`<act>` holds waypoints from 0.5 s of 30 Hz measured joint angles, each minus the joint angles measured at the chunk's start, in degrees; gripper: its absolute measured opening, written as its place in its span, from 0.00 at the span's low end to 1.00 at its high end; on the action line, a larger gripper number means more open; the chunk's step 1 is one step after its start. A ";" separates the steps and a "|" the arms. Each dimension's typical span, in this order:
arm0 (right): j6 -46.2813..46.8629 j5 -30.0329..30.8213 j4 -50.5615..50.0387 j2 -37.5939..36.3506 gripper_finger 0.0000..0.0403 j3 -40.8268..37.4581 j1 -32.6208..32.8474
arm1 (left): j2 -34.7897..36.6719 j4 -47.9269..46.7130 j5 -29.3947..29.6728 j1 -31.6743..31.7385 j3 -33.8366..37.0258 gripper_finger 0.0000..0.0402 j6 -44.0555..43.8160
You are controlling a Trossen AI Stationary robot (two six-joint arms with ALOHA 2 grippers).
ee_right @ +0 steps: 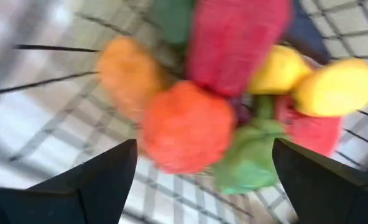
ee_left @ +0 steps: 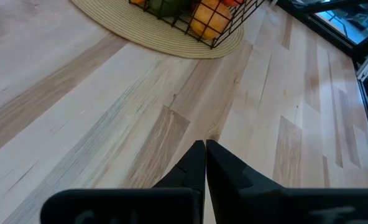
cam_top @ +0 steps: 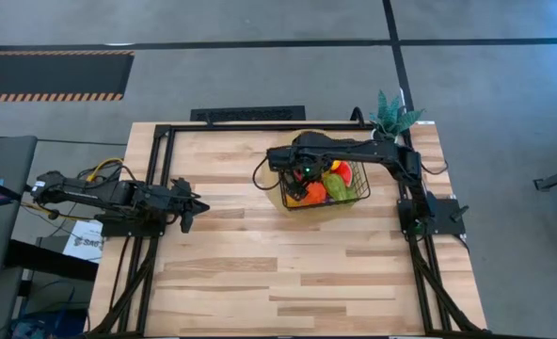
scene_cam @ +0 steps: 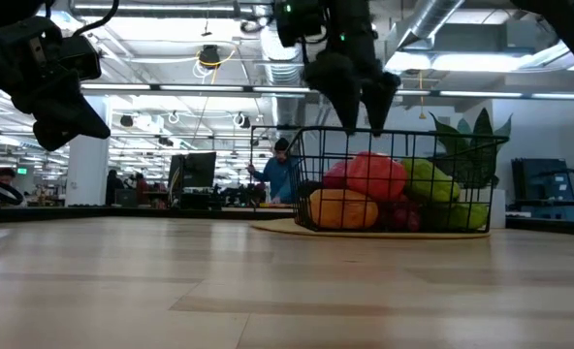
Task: Build produce basket
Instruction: Return to Home Position
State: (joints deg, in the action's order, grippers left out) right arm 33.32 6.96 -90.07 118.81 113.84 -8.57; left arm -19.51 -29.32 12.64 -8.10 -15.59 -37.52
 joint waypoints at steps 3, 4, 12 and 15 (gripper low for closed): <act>-1.31 -2.79 0.23 -0.79 0.96 2.17 1.68 | 0.00 0.02 0.00 -0.02 0.00 0.00 0.02; -2.82 -4.18 0.54 -1.37 0.96 3.04 2.30 | 0.02 0.02 0.00 0.00 0.00 0.00 0.02; -10.70 -8.15 0.13 -1.72 0.94 8.87 5.71 | 0.02 -0.31 -0.01 -0.02 0.00 0.00 0.00; -6.65 -8.38 0.21 -2.47 0.91 8.99 6.53 | 0.02 -0.34 -0.02 0.00 0.00 0.00 0.01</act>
State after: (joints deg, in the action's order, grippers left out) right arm 26.67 -1.42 -89.86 116.34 122.83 -2.04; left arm -19.49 -29.66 12.62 -8.10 -15.59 -37.51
